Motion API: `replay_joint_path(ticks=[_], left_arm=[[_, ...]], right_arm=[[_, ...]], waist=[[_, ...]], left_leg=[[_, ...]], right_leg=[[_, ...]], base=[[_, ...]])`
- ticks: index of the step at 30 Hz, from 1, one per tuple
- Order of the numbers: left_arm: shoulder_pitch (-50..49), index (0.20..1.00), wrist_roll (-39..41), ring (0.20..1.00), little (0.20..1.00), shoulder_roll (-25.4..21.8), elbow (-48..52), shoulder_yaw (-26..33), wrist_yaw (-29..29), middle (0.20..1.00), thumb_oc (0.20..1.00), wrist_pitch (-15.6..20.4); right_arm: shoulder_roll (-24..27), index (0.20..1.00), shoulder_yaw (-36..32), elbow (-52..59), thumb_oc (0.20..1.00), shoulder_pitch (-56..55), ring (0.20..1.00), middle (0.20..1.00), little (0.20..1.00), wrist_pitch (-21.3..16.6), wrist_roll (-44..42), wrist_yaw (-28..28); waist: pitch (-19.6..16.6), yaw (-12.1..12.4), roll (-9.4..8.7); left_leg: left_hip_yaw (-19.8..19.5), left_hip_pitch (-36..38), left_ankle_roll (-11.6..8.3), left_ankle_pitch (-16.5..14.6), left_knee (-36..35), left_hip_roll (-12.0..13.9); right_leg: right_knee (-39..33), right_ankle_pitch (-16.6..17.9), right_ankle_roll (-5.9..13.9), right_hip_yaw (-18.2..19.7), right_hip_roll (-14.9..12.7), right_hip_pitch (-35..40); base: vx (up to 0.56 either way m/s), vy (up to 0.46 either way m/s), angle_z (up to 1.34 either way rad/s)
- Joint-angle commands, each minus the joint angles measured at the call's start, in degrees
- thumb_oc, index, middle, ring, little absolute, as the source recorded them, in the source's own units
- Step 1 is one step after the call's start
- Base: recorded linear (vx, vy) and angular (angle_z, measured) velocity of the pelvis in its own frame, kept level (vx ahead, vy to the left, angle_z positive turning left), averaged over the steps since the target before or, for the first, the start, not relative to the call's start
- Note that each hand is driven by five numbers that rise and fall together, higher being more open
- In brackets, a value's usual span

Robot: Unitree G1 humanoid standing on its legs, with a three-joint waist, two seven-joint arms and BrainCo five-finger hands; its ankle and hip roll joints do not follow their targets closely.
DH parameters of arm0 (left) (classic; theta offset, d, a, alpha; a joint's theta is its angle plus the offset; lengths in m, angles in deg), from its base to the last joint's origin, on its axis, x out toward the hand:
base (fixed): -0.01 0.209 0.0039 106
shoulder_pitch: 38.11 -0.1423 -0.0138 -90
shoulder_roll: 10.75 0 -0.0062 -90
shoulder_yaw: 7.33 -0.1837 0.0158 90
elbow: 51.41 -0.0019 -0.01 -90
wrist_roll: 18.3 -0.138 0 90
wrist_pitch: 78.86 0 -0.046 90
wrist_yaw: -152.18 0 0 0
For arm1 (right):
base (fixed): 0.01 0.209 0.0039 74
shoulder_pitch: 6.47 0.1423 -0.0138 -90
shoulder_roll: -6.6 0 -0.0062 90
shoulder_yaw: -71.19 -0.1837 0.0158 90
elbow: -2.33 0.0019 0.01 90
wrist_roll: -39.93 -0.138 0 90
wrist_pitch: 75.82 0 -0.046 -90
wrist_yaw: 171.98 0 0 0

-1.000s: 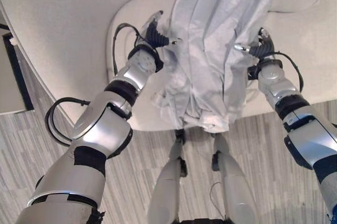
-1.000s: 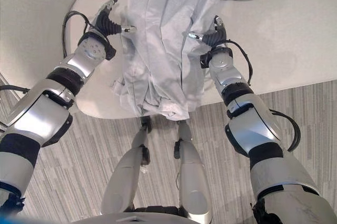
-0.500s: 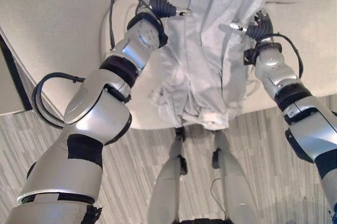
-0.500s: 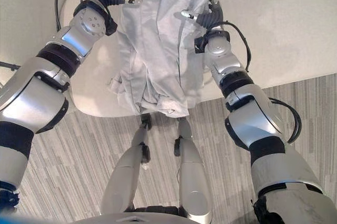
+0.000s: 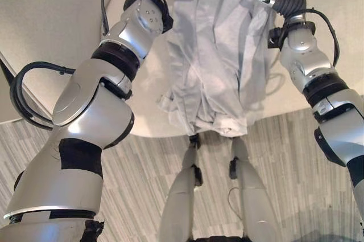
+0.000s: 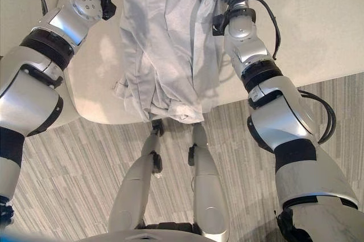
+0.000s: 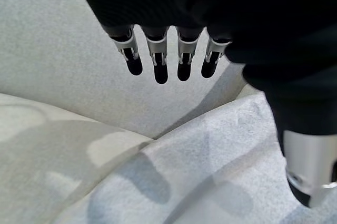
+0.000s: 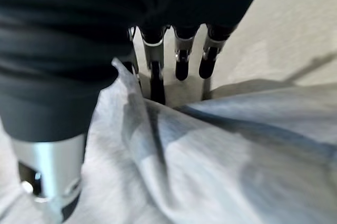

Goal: Hang the clothes on the sofa on the clothes rack.

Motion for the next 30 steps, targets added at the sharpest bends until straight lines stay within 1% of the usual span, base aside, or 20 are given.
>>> replay_joint_path(ticks=[1, 4, 6, 7, 8, 9, 10, 14, 20, 21, 22, 23, 24, 25, 30], left_arm=[[4.83, 1.000, 1.45, 1.000, 1.000, -1.53, -4.79, -1.35, 1.02, 1.000, 1.000, 1.80], [5.10, 1.000, 1.92, 1.000, 1.000, -2.28, -5.19, -1.61, 0.87, 1.000, 1.000, 1.79], [5.25, 1.000, 2.46, 1.000, 1.000, -2.95, -5.91, -1.49, 0.75, 1.000, 1.000, 1.84], [5.29, 1.000, 2.57, 1.000, 1.000, -2.99, -6.01, -1.45, 0.68, 1.000, 1.000, 1.88], [5.61, 0.925, 2.77, 0.925, 0.925, -3.02, -6.12, -1.57, 0.54, 0.925, 0.925, 1.91], [6.08, 0.934, 2.69, 0.934, 0.934, -2.93, -6.01, -1.81, 0.66, 0.934, 0.934, 1.99], [6.40, 1.000, 2.70, 1.000, 1.000, -3.03, -5.69, -1.82, 0.77, 1.000, 1.000, 2.16], [6.40, 1.000, 3.07, 1.000, 1.000, -3.00, -5.65, -1.50, 1.11, 1.000, 1.000, 2.14], [6.16, 1.000, 3.92, 1.000, 1.000, -2.35, -5.94, -0.69, 1.02, 1.000, 1.000, 1.96], [6.15, 0.950, 4.05, 0.950, 0.950, -2.22, -6.02, -0.59, 0.92, 0.950, 0.950, 1.90], [6.07, 0.762, 4.39, 0.762, 0.762, -1.97, -6.21, -0.43, 0.62, 0.762, 0.762, 1.85], [5.96, 0.395, 4.62, 0.395, 0.395, -1.89, -6.35, -0.39, 0.39, 0.395, 0.395, 1.81], [5.91, 0.278, 4.83, 0.278, 0.278, -1.79, -6.41, -0.31, 0.25, 0.278, 0.278, 1.78], [5.83, 0.200, 5.07, 0.200, 0.200, -1.66, -6.40, -0.25, 0.10, 0.200, 0.200, 1.81], [4.91, 0.200, 6.14, 0.200, 0.200, -1.26, -5.54, 0.96, 0.55, 0.200, 0.200, 1.89]], right_arm=[[0.15, 1.000, 0.50, 0.36, 1.000, 3.95, 1.000, 1.000, 1.000, -5.45, -0.08, -1.48], [0.10, 1.000, 0.54, 2.45, 1.000, 4.04, 1.000, 1.000, 1.000, -6.06, 0.05, -2.03], [0.06, 1.000, 0.77, 6.21, 1.000, 4.08, 1.000, 1.000, 1.000, -6.88, 1.08, -2.84], [0.06, 1.000, 0.64, 7.42, 1.000, 3.84, 1.000, 1.000, 1.000, -7.11, 1.33, -3.14], [0.18, 1.000, 0.50, 9.14, 1.000, 3.48, 1.000, 1.000, 1.000, -7.40, 2.06, -3.48], [0.31, 1.000, 0.41, 11.61, 1.000, 2.99, 1.000, 1.000, 1.000, -8.11, 2.73, -3.79], [0.52, 1.000, 0.49, 12.78, 1.000, 2.46, 1.000, 1.000, 1.000, -8.22, 3.59, -4.10], [0.48, 1.000, 0.44, 14.11, 1.000, 1.94, 1.000, 1.000, 1.000, -8.20, 4.07, -4.26], [0.27, 1.000, 0.48, 15.08, 1.000, 1.70, 1.000, 1.000, 1.000, -8.39, 4.07, -4.28], [0.18, 1.000, 0.63, 15.04, 1.000, 1.80, 1.000, 1.000, 1.000, -8.31, 4.04, -4.15], [0.02, 1.000, 0.90, 14.81, 1.000, 1.99, 1.000, 1.000, 1.000, -8.23, 3.77, -3.95], [-0.05, 0.561, 1.14, 14.65, 0.561, 2.12, 0.561, 0.561, 0.561, -8.08, 3.62, -3.73], [-0.11, 0.200, 1.34, 14.63, 0.200, 2.18, 0.200, 0.200, 0.200, -7.98, 3.37, -3.45], [-0.16, 0.200, 1.54, 14.68, 0.200, 2.29, 0.200, 0.200, 0.200, -7.99, 3.11, -3.22], [0.06, 0.200, 2.01, 15.81, 0.200, 2.00, 0.200, 0.200, 0.200, -7.95, 3.14, -3.16]], waist=[[-3.49, -0.70, -0.41], [-3.63, -1.06, -0.78], [-3.71, -1.70, -1.58], [-3.74, -1.89, -1.69], [-3.76, -2.22, -1.96], [-3.71, -2.61, -2.20], [-3.80, -2.71, -2.25], [-3.94, -2.82, -2.20], [-3.92, -2.95, -2.66], [-3.90, -2.93, -2.72], [-3.88, -2.90, -2.82], [-3.89, -2.87, -2.87], [-3.90, -2.83, -2.90], [-3.88, -2.80, -2.93], [-3.94, -2.58, -2.94]], left_leg=[[-4.81, -0.85, -4.76, 0.29, 0.29, 2.30], [-4.82, -1.17, -4.73, 0.23, 0.29, 2.36], [-4.69, -1.80, -4.79, 0.26, 0.29, 2.59], [-4.73, -1.89, -4.78, 0.22, 0.29, 2.60], [-4.75, -2.18, -4.81, 0.19, 0.29, 2.72], [-4.77, -2.40, -4.76, 0.08, 0.29, 2.74], [-4.77, -2.64, -4.71, 0.04, 0.29, 2.70], [-4.91, -2.91, -4.50, 0.04, 0.29, 2.55], [-5.03, -3.31, -4.53, 0.07, 0.29, 2.41], [-5.06, -3.43, -4.55, 0.11, 0.29, 2.41], [-5.10, -3.52, -4.57, 0.17, 0.29, 2.45], [-5.13, -3.58, -4.60, 0.21, 0.29, 2.47], [-5.19, -3.60, -4.58, 0.25, 0.29, 2.48], [-5.23, -3.61, -4.58, 0.27, 0.29, 2.47], [-5.47, -3.32, -4.61, 0.33, 0.29, 2.46]], right_leg=[[0.61, -2.16, 9.79, 1.85, -4.77, 1.81], [0.61, -2.13, 9.74, 2.04, -4.58, 1.38], [0.61, -2.04, 9.70, 2.28, -4.47, 0.68], [0.61, -1.99, 9.70, 2.40, -4.42, 0.49], [0.61, -1.98, 9.71, 2.44, -4.39, 0.23], [0.61, -1.92, 9.68, 2.68, -4.33, -0.07], [0.61, -1.85, 9.71, 2.90, -4.31, -0.51], [0.61, -1.76, 9.63, 3.15, -4.34, -0.88], [0.61, -1.75, 9.60, 3.43, -4.17, -1.14], [0.61, -1.68, 9.61, 3.39, -4.18, -1.24], [0.61, -1.58, 9.64, 3.40, -4.17, -1.31], [0.61, -1.52, 9.65, 3.36, -4.20, -1.35], [0.61, -1.52, 9.61, 3.33, -4.17, -1.35], [0.61, -1.51, 9.60, 3.30, -4.15, -1.33], [0.61, -1.67, 9.57, 3.13, -4.15, -0.82]], base=[[0.00, 0.000, 0.00], [0.00, 0.000, -0.02], [0.01, -0.008, -0.09], [0.02, -0.009, -0.05], [0.02, -0.004, -0.04], [0.00, 0.000, 0.00], [0.02, 0.015, -0.06], [0.00, 0.008, -0.03], [0.00, 0.000, 0.00], [0.00, 0.000, 0.00], [0.00, 0.000, 0.00], [0.00, 0.000, 0.00], [0.00, 0.000, 0.00], [0.00, 0.000, 0.00], [0.00, 0.000, 0.00]])
